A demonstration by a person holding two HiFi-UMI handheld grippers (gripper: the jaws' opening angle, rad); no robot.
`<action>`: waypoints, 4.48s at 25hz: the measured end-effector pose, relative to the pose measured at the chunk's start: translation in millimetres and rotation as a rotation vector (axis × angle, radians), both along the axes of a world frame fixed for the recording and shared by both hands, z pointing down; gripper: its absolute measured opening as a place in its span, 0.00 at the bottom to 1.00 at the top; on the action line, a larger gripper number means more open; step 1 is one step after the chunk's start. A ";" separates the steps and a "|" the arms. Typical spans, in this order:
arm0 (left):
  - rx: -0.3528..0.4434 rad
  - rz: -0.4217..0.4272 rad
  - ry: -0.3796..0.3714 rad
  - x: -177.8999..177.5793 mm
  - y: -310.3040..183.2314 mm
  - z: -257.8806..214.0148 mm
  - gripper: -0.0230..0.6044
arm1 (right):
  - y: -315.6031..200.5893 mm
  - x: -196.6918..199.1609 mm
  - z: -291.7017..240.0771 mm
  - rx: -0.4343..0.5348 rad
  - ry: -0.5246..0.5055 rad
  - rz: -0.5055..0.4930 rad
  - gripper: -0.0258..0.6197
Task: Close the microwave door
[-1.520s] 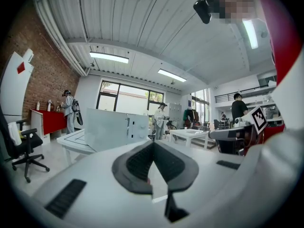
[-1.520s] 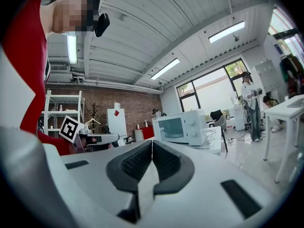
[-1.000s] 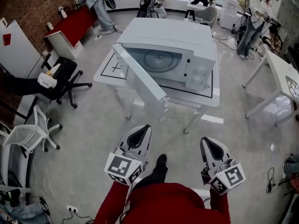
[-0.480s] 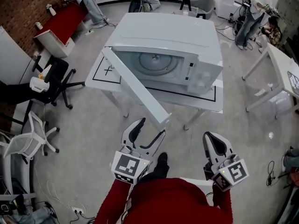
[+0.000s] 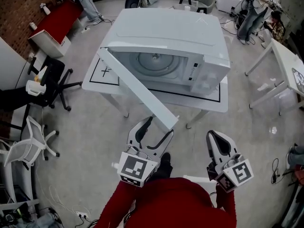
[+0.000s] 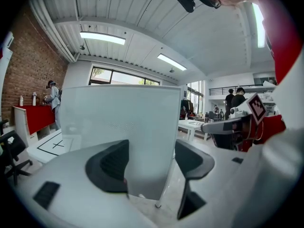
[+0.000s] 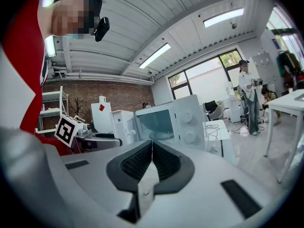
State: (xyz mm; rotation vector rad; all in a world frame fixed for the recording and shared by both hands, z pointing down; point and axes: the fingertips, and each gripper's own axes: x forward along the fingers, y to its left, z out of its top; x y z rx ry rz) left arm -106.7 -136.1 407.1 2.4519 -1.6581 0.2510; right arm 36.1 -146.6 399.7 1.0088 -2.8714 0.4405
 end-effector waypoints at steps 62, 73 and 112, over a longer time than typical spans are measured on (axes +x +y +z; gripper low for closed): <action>0.009 -0.045 0.088 11.2 -155.4 -4.0 0.43 | -97.4 11.0 -17.5 0.101 -0.008 0.094 0.06; -0.001 -0.167 0.075 -4.2 -159.5 -3.6 0.23 | -103.4 2.0 -19.4 0.105 -0.004 0.070 0.06; 0.000 -0.196 0.178 -14.2 -173.4 5.5 0.07 | -112.0 -0.6 -6.0 0.121 -0.015 0.062 0.06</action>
